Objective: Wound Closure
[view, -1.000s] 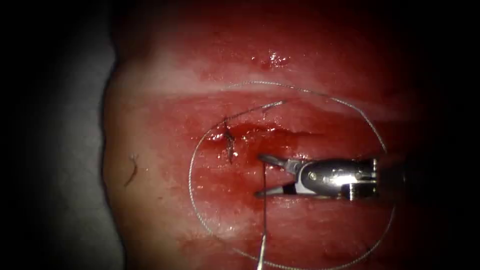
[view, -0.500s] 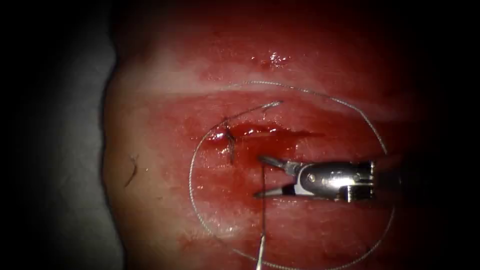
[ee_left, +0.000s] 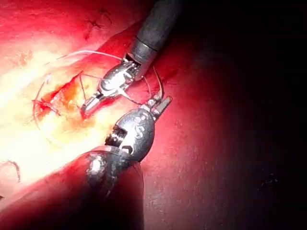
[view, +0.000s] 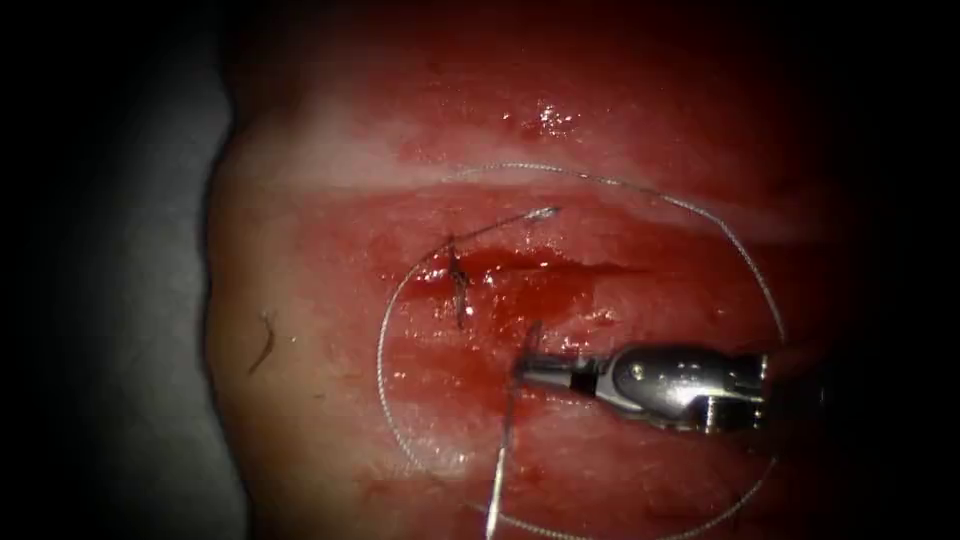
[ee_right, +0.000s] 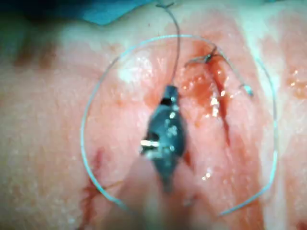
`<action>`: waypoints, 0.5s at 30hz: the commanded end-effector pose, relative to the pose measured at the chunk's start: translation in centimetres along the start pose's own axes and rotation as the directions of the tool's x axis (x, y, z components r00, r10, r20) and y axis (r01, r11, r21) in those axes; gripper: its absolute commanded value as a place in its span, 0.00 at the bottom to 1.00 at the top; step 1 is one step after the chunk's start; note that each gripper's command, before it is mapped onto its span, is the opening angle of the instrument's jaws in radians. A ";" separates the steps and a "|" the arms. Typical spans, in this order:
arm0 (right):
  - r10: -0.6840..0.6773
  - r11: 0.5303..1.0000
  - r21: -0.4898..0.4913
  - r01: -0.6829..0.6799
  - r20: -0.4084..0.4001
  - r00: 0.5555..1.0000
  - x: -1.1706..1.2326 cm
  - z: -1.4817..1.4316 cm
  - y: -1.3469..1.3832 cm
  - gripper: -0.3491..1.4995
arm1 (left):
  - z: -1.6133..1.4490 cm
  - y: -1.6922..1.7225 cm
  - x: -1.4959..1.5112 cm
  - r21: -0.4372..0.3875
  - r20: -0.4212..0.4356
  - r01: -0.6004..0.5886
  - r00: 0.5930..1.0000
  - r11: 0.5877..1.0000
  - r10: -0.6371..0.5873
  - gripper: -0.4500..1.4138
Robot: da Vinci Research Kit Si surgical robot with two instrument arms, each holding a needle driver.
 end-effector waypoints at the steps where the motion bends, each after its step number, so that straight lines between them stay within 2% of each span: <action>1: 0.011 1.000 0.013 -0.011 0.007 1.000 -0.05 -0.02 -0.22 0.00 | 0.04 0.03 -0.13 0.019 0.014 0.005 1.000 1.000 -0.005 0.00; 9: -0.001 0.998 0.060 0.001 0.006 1.000 0.18 -0.43 -0.98 0.00 | -0.31 -0.44 -0.74 0.136 0.122 0.008 0.992 0.991 -0.025 0.00; 15: -0.014 0.995 0.097 0.015 -0.013 1.000 0.66 -0.60 -1.56 0.00 | -0.48 -0.66 -1.08 0.194 0.160 0.010 0.986 0.981 -0.042 0.00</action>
